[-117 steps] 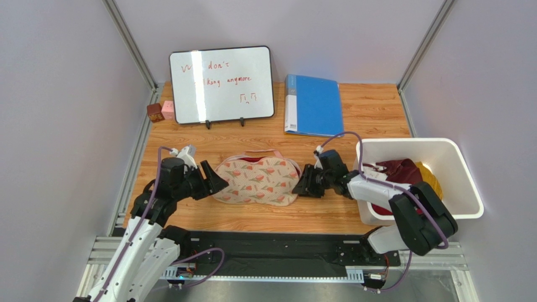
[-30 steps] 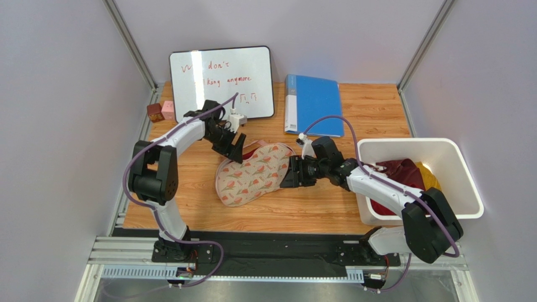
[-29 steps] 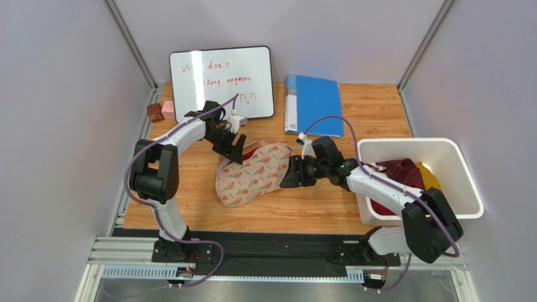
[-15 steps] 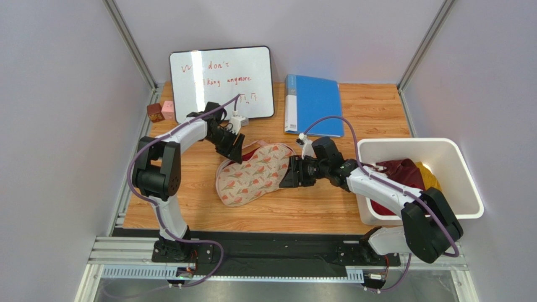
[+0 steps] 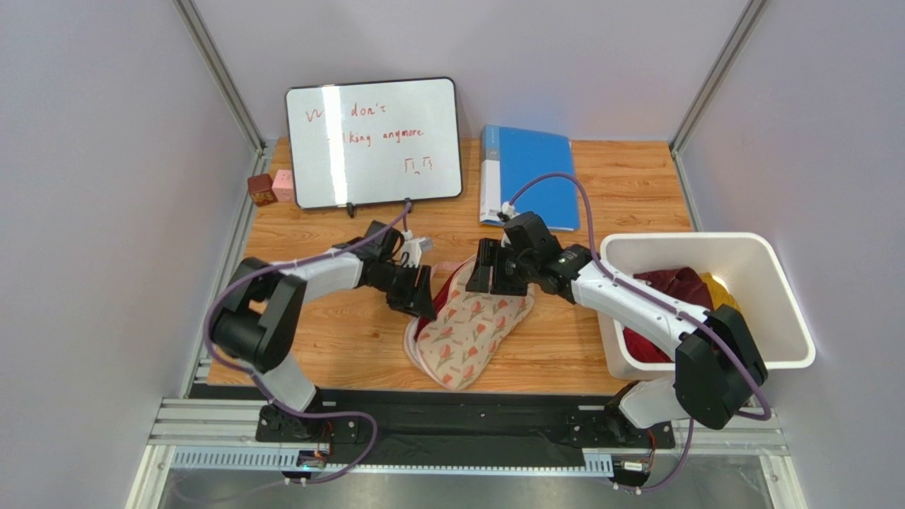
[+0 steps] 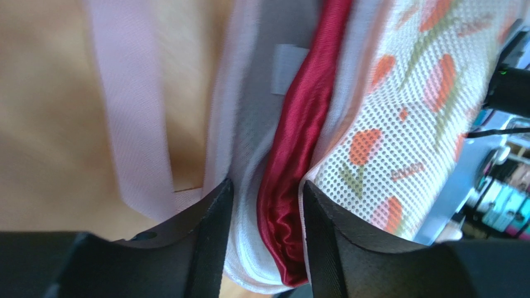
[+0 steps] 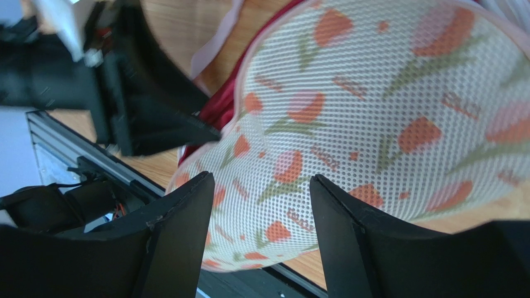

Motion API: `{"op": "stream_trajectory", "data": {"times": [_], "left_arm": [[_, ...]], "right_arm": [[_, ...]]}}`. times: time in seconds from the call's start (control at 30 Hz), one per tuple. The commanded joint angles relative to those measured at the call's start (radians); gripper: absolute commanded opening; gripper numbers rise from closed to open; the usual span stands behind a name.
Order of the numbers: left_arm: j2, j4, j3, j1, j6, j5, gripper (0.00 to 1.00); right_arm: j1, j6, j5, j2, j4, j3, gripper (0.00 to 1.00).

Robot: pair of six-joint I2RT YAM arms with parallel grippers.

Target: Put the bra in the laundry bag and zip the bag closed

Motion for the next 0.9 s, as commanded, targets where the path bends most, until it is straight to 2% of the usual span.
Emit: {"op": "stream_trajectory", "data": {"times": [0.0, 0.13, 0.3, 0.33, 0.43, 0.5, 0.6, 0.77, 0.87], "left_arm": [[-0.217, 0.253, -0.138, -0.082, -0.288, -0.078, 0.55], [-0.384, 0.229, -0.179, -0.091, -0.353, -0.144, 0.62], [-0.466, 0.152, -0.156, -0.09, -0.311, -0.24, 0.67], [-0.449, 0.149, -0.153, -0.09, -0.304, -0.248, 0.66], [-0.377, 0.194, -0.136, -0.09, -0.285, -0.204, 0.47], [-0.319, 0.239, -0.133, -0.09, -0.296, -0.19, 0.41], [-0.268, 0.31, -0.144, -0.091, -0.322, -0.167, 0.39], [-0.251, 0.369, -0.159, -0.096, -0.327, -0.153, 0.45], [-0.251, 0.375, -0.159, -0.105, -0.319, -0.141, 0.45]], "right_arm": [[0.048, 0.073, 0.118, -0.004, -0.089, 0.009, 0.64], [0.099, 0.08, 0.123, 0.001, -0.093, 0.015, 0.59], [0.162, 0.073, 0.154, 0.062, -0.103, 0.065, 0.54], [0.171, 0.074, 0.158, 0.088, -0.104, 0.073, 0.51], [0.195, 0.096, 0.18, 0.128, -0.09, 0.087, 0.4], [0.215, 0.117, 0.233, 0.151, -0.083, 0.098, 0.39], [0.229, 0.12, 0.237, 0.191, -0.073, 0.118, 0.4], [0.234, 0.126, 0.256, 0.208, -0.072, 0.125, 0.41], [0.234, 0.14, 0.278, 0.203, -0.061, 0.121, 0.42]]}}
